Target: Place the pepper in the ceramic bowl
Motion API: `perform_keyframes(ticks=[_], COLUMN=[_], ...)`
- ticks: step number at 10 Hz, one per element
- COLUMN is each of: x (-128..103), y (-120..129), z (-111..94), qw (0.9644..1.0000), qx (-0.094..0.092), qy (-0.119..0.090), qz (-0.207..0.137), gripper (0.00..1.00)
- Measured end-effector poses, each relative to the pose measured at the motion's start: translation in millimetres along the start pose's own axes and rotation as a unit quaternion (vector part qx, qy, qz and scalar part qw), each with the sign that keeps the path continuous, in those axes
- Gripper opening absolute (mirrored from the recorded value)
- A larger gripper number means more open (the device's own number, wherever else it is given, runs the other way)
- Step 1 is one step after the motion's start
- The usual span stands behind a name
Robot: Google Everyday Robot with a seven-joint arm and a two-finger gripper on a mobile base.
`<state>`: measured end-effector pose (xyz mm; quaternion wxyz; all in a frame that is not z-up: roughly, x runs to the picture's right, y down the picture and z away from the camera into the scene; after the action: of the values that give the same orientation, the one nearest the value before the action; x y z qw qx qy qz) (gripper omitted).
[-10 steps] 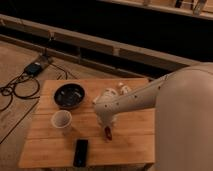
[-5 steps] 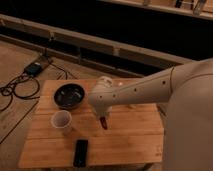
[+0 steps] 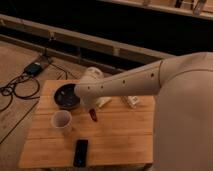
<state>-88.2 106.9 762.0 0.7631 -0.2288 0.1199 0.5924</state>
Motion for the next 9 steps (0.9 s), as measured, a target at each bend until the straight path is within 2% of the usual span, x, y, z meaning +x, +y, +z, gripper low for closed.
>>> perform_keyframes(ticks=[2,4,6,9], x=[-18,-37,-56,-79], y=[18,43,63,82], z=[-2,1,9,24], qw=[0.9996,0.9979,0.9952,0.9895], qx=[-0.009,-0.015,-0.018,-0.013], qy=[-0.015,-0.028,-0.042,-0.066], qz=[-0.020,-0.056,-0.087,-0.128], gripper=[0.00,0.00,0.00,0.00])
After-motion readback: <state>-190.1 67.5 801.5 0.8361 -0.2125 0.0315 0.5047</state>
